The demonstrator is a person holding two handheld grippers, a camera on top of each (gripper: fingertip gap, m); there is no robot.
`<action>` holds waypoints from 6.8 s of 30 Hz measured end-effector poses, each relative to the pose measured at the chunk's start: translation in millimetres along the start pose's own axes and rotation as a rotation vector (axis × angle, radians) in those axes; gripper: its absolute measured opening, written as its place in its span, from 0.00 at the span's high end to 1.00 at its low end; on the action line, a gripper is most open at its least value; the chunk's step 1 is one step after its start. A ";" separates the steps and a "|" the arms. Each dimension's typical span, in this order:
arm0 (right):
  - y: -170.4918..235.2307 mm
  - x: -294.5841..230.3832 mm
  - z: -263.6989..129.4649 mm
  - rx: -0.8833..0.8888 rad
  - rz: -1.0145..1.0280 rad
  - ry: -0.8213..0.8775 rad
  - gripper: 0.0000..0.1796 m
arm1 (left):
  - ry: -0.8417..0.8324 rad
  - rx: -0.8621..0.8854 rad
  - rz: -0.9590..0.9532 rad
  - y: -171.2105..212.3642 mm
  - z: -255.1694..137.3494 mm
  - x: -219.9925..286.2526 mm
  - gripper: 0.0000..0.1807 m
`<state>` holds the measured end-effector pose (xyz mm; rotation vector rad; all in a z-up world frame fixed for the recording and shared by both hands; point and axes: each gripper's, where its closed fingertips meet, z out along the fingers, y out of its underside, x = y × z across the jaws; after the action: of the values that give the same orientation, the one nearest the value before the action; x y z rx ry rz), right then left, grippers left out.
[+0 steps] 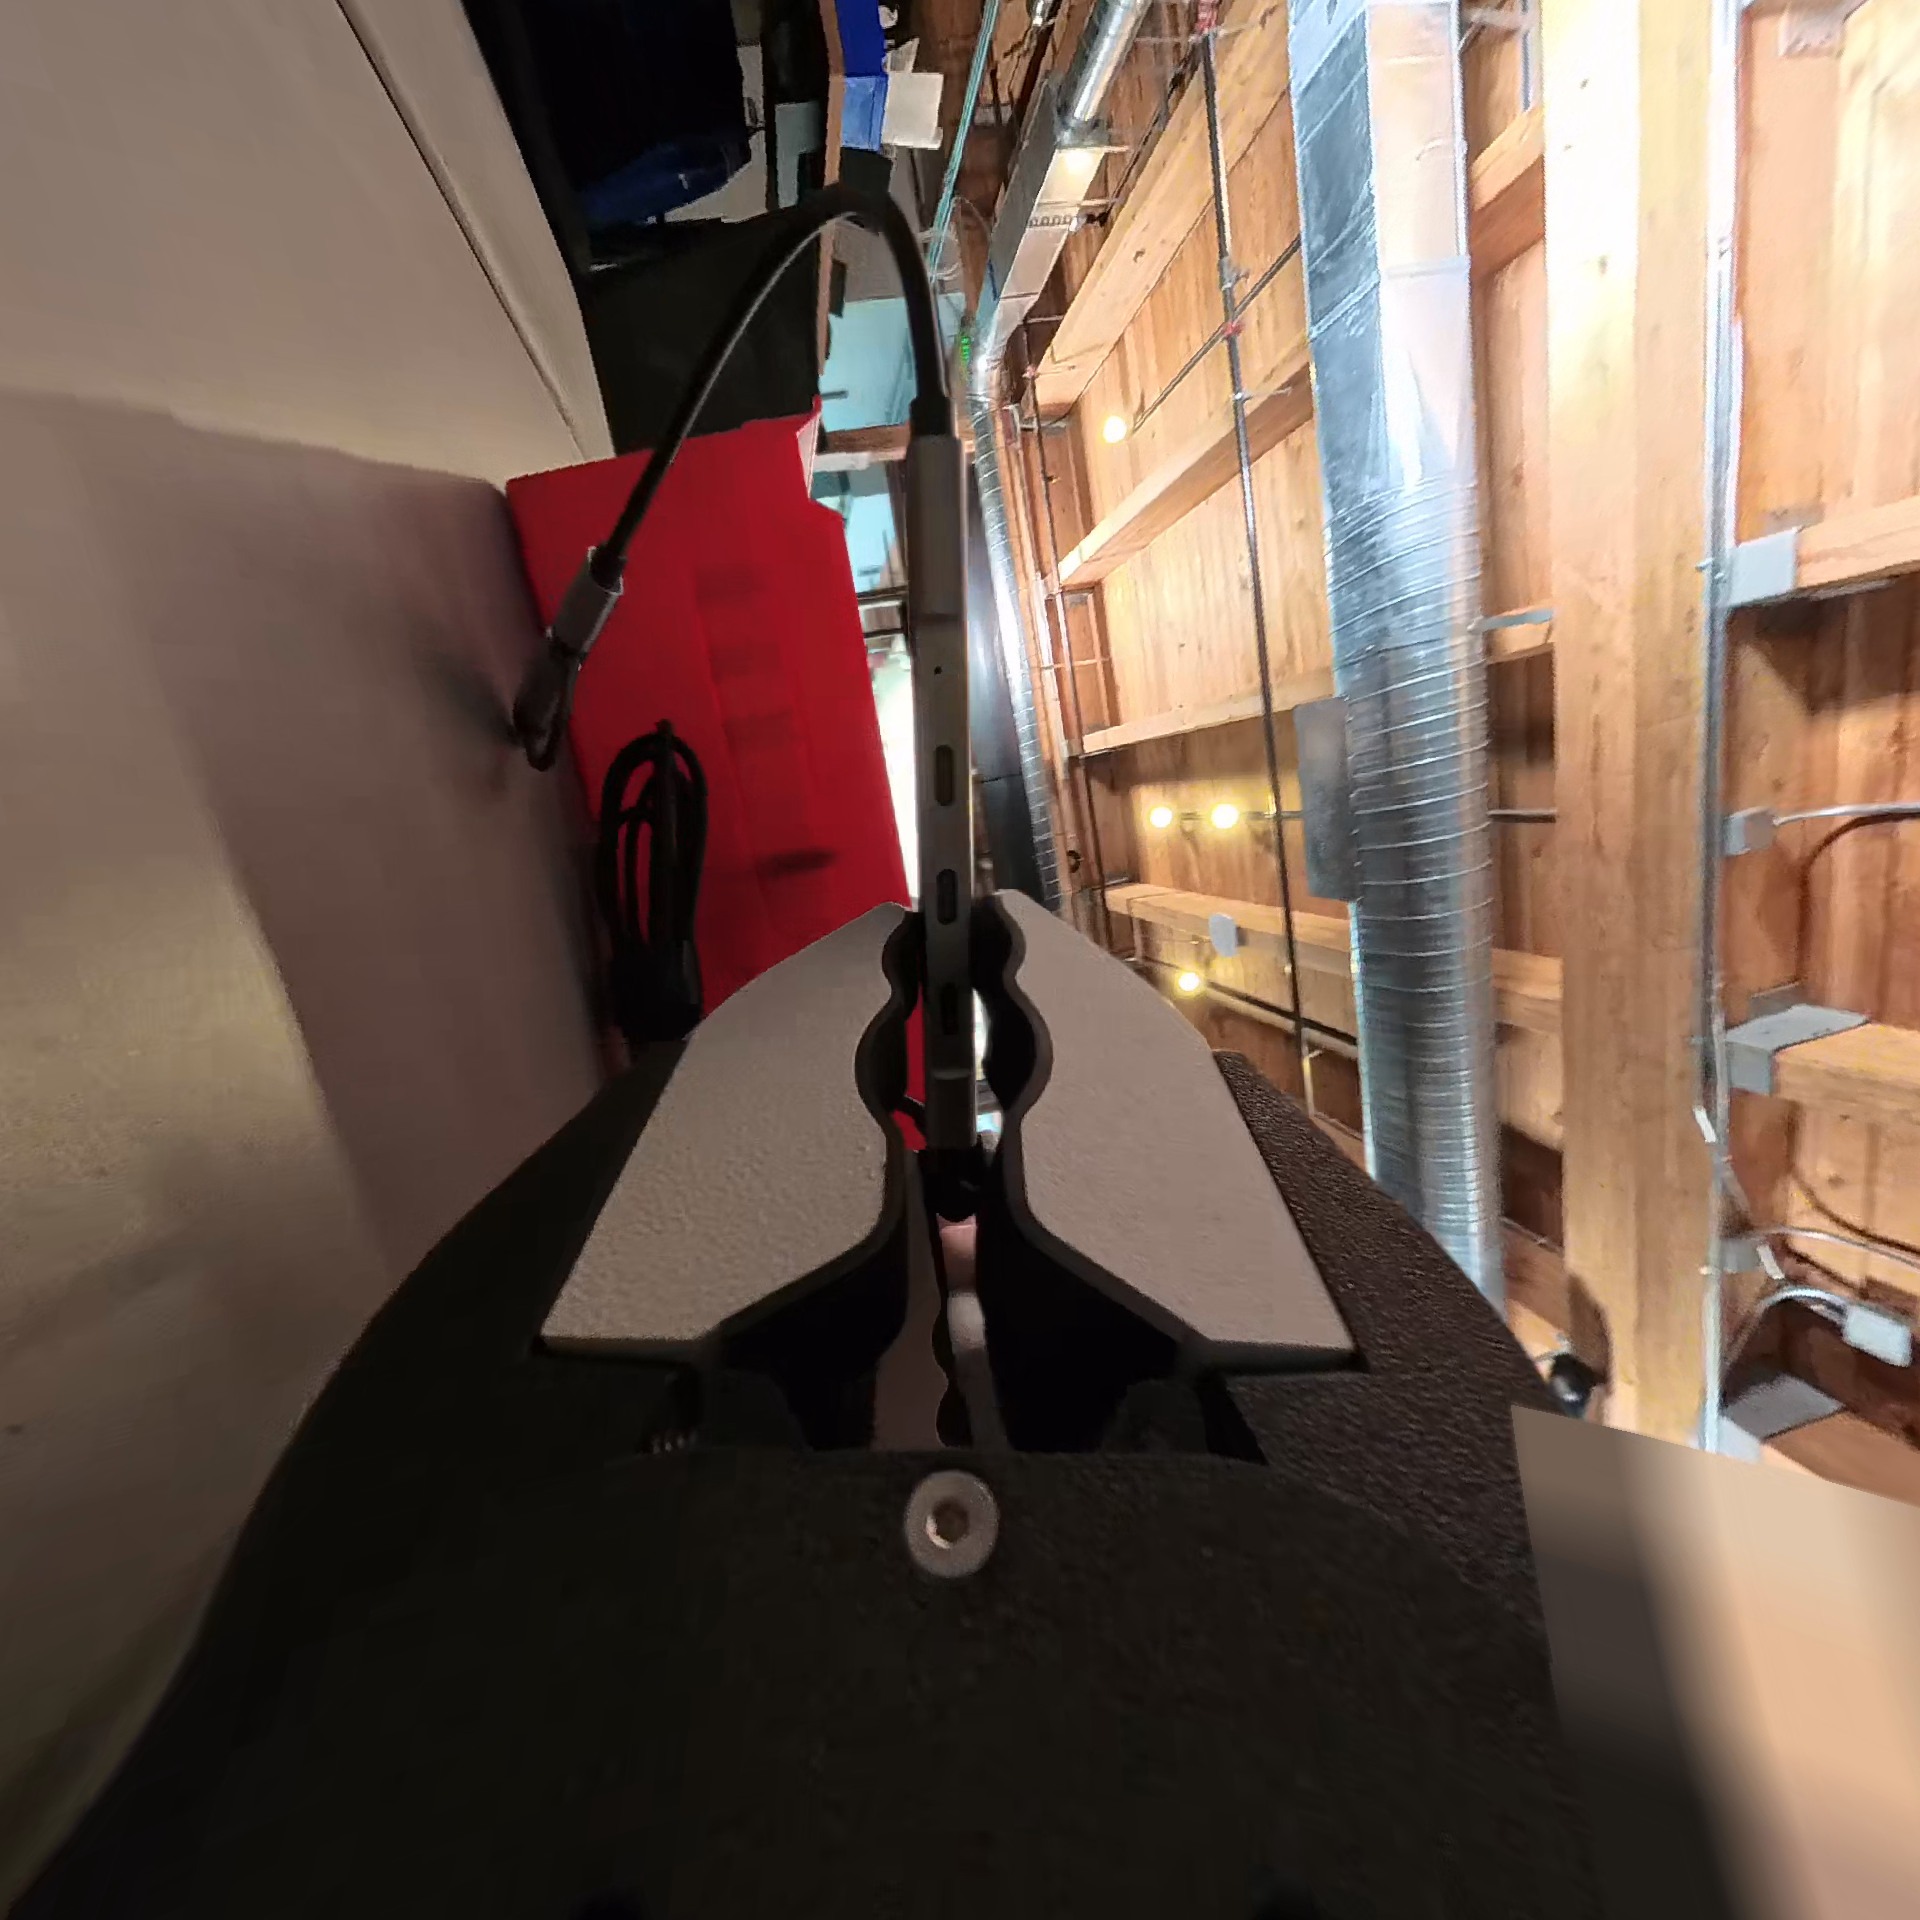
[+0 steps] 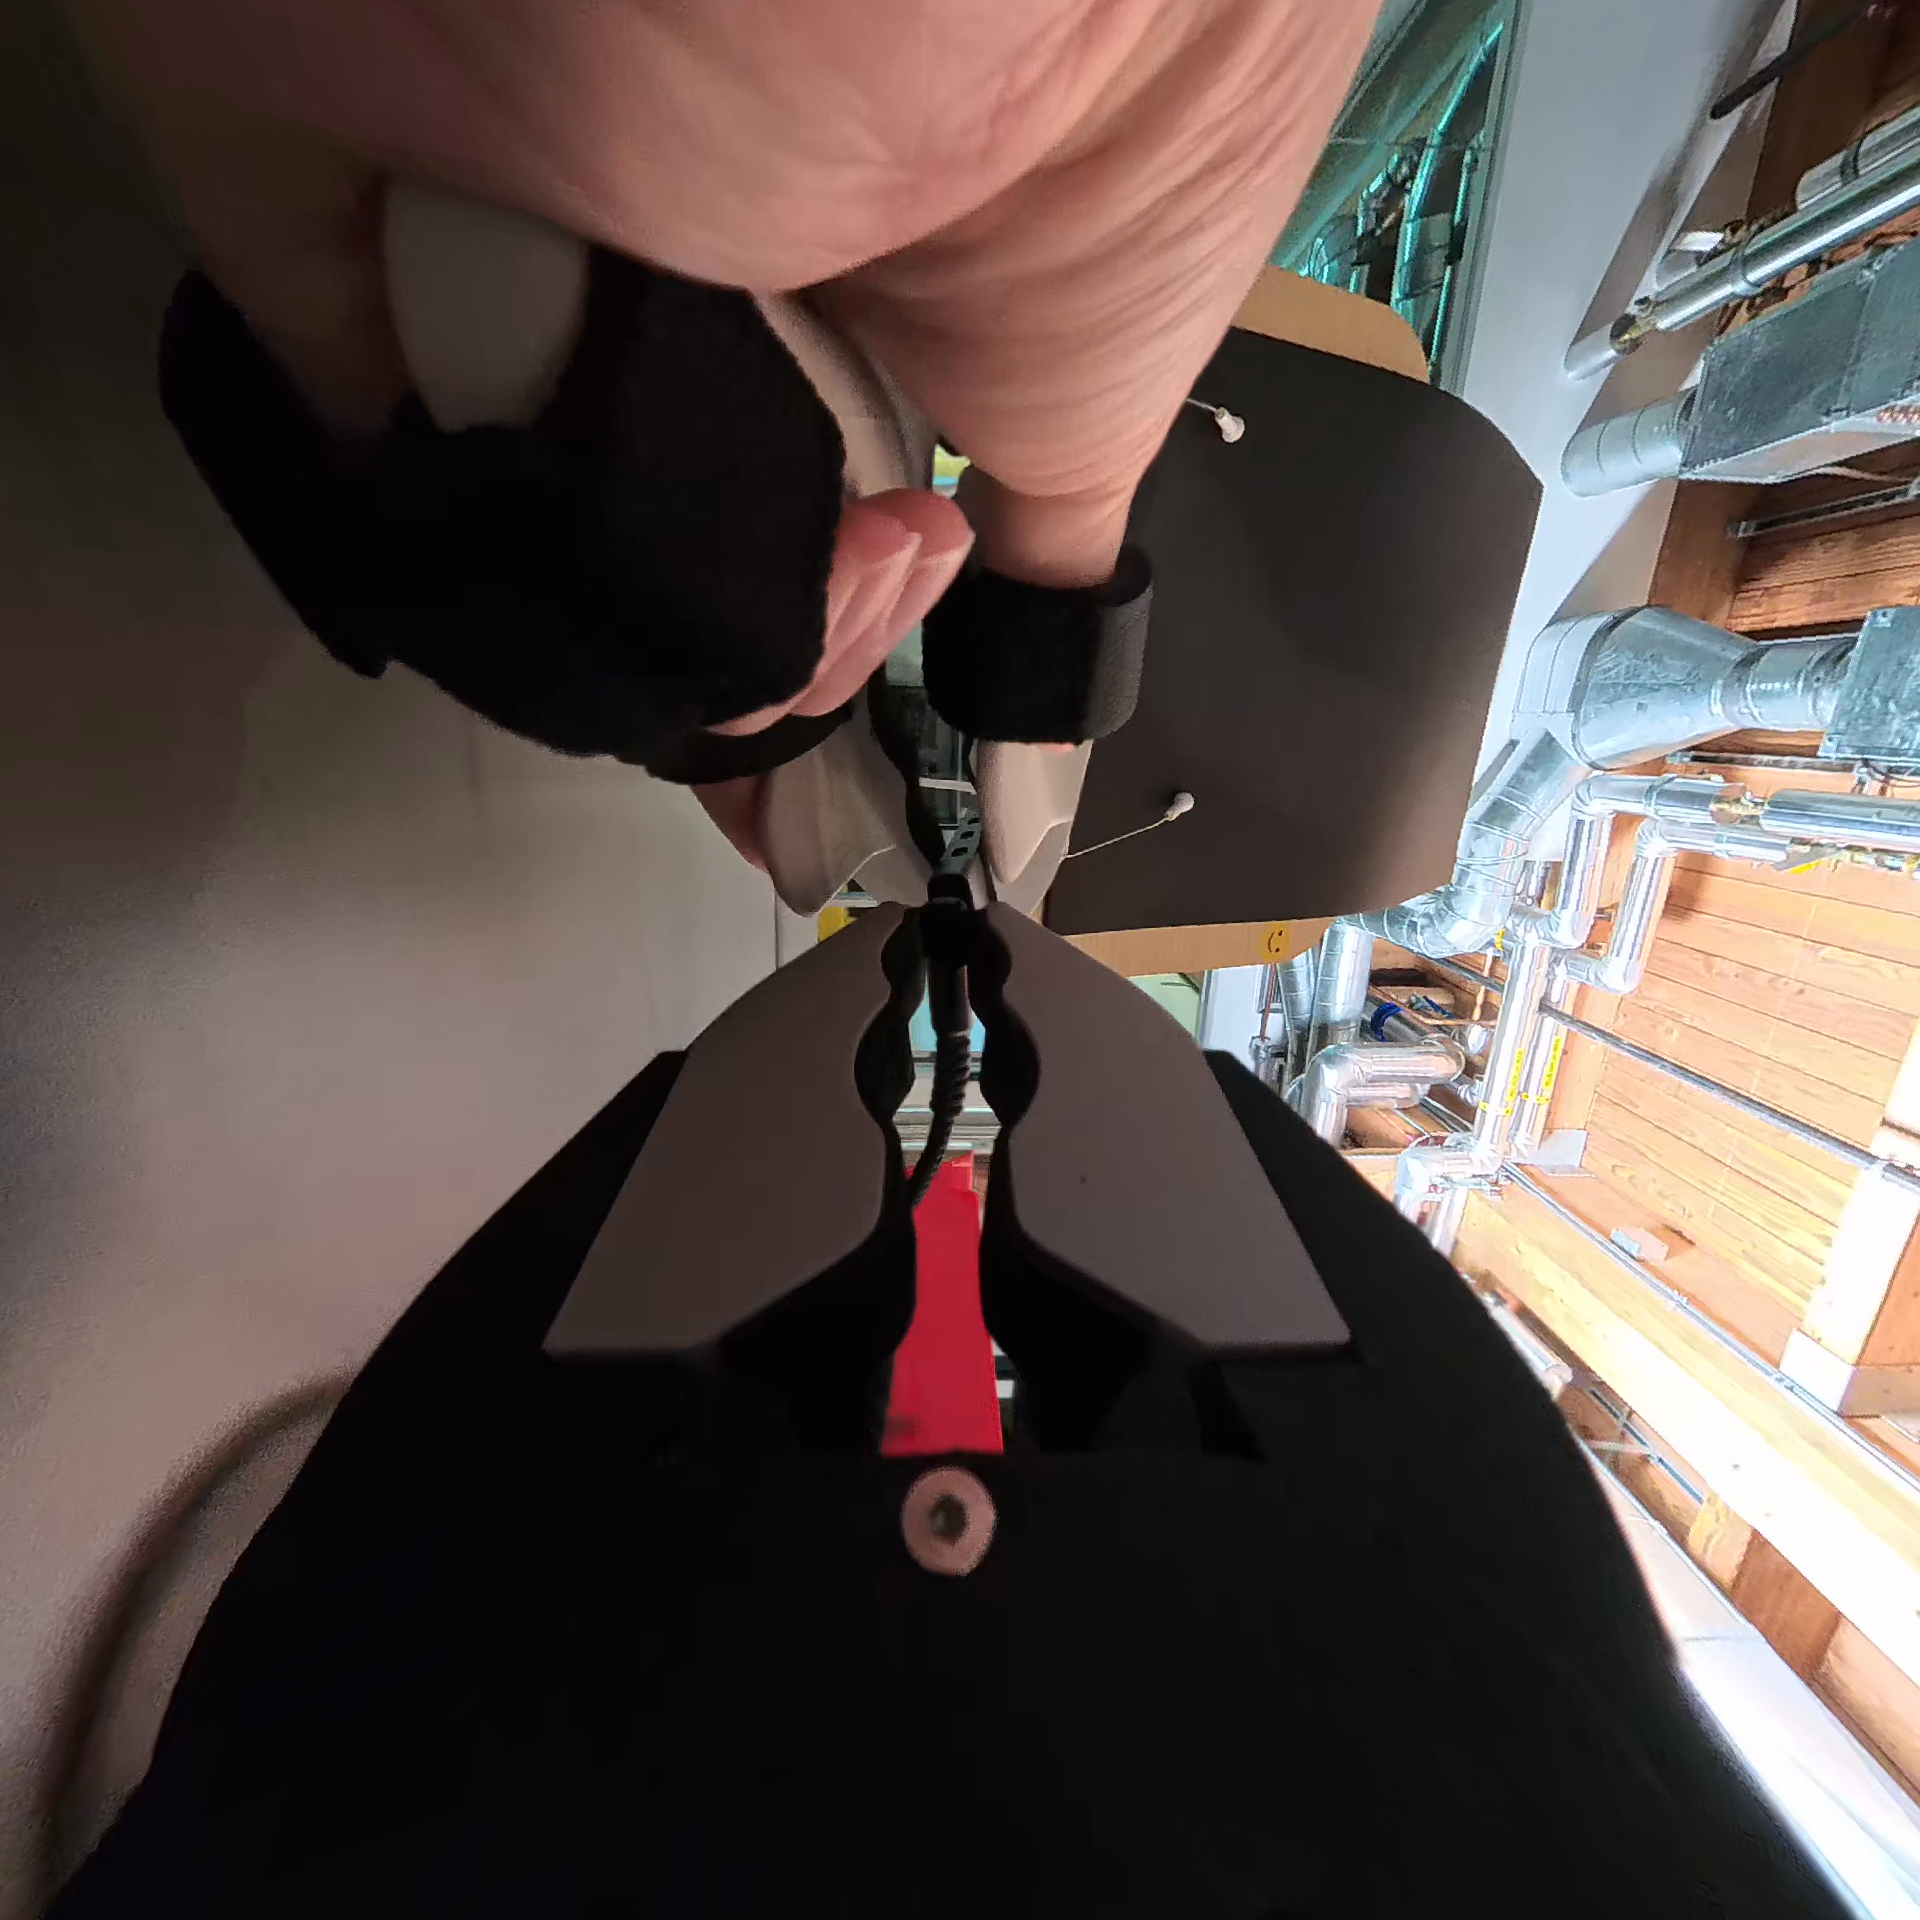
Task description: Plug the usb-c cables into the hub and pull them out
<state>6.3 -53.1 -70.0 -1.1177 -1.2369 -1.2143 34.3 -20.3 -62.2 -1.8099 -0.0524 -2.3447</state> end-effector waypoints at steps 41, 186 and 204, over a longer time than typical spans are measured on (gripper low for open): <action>-9.8 -17.3 -20.0 0.027 0.070 -0.122 0.95 | -0.003 -0.018 0.115 -26.4 -20.8 -2.4 0.95; 187.5 -29.9 -133.2 -0.082 0.799 -0.918 0.92 | 0.175 -0.389 0.731 55.8 2.5 60.8 0.92; 195.6 -10.8 -122.3 -0.113 0.963 -1.383 0.86 | 0.177 -0.384 0.712 51.4 0.9 64.3 0.92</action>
<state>209.0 -163.4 -77.2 -2.3887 -1.1983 0.3939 27.9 -78.3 -4.2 -1.3993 0.9545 -2.0406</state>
